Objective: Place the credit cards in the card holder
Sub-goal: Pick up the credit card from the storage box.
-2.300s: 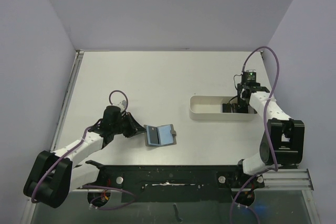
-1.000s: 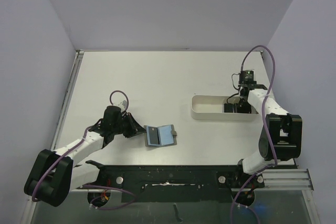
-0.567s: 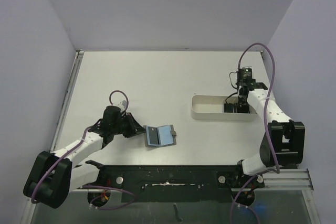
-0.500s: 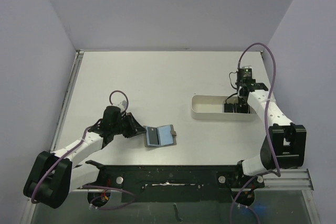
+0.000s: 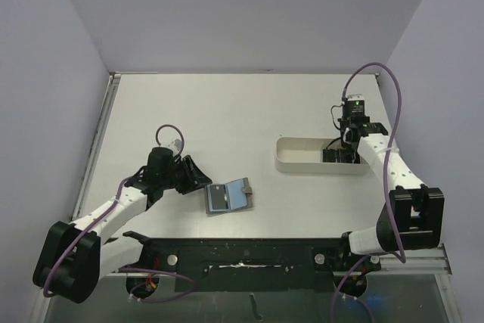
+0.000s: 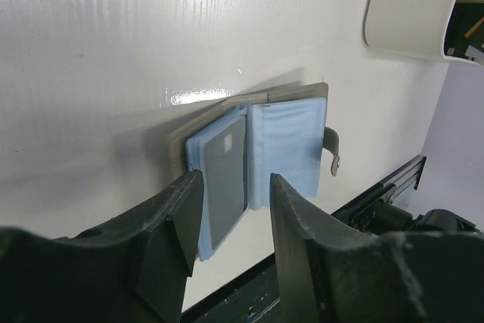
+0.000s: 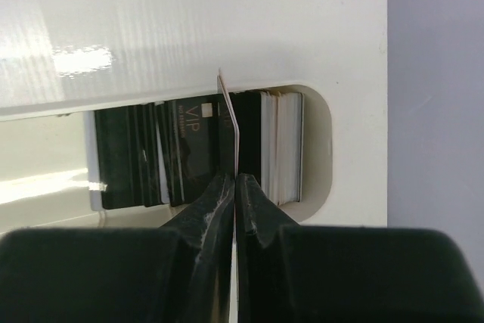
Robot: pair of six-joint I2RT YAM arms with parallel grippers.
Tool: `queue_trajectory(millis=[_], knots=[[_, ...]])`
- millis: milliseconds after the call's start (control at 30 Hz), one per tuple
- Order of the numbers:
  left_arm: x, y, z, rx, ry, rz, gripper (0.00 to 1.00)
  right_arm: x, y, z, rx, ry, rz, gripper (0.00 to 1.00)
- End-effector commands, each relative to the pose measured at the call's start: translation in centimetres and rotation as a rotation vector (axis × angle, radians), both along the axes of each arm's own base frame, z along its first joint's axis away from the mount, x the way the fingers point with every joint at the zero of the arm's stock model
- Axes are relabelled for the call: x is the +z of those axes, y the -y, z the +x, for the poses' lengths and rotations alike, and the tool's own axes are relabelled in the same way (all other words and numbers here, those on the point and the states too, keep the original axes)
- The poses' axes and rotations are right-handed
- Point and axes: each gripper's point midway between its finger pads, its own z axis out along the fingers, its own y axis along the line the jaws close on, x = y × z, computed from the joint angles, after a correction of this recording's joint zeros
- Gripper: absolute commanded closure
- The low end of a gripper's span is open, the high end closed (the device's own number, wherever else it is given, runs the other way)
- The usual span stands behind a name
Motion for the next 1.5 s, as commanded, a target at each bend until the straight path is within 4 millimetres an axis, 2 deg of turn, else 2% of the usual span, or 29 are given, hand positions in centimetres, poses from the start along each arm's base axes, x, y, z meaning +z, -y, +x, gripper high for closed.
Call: queue_trajectory(millis=[0,67,367,567,733,800,933,1000,1067,1167,1300,1467], knots=[[2.1,0.3,1.4,0.005,0.068,-0.014,0.61,-0.5,1.6,0.7,-0.058,0.023,0.007,0.96],[2.1,0.3,1.5,0.007,0.068,-0.012,0.61,-0.2,2.0,0.8,-0.063,0.035,0.004,1.00],[1.9,0.4,1.8,-0.003,0.068,-0.007,0.61,-1.1,2.5,0.8,-0.071,0.022,0.036,1.00],[1.8,0.4,1.6,-0.005,0.066,-0.005,0.61,1.1,2.2,1.2,-0.071,0.093,0.059,1.00],[2.1,0.5,1.8,-0.005,0.072,-0.014,0.60,-1.8,3.1,0.1,-0.139,0.022,0.044,0.98],[2.1,0.5,1.8,-0.007,0.073,-0.015,0.60,-2.4,3.2,-0.2,-0.143,0.018,0.046,1.00],[2.0,0.5,1.7,-0.009,0.071,-0.010,0.60,-2.1,3.4,0.1,-0.142,0.030,0.058,1.00],[2.0,0.5,1.8,-0.008,0.072,-0.010,0.60,-1.8,3.6,0.2,-0.156,0.040,0.050,0.95],[2.0,0.5,1.8,-0.007,0.074,-0.012,0.60,-1.9,3.8,0.2,-0.149,0.031,0.044,1.00],[2.0,0.6,1.8,-0.007,0.074,-0.015,0.60,-1.9,3.8,0.3,-0.145,0.033,0.046,1.00],[1.8,0.6,1.8,-0.010,0.069,-0.013,0.60,-1.1,3.9,0.2,-0.148,0.050,0.046,1.00],[1.8,0.6,1.9,-0.014,0.072,-0.010,0.60,1.8,3.6,0.0,-0.152,0.104,0.058,1.00]])
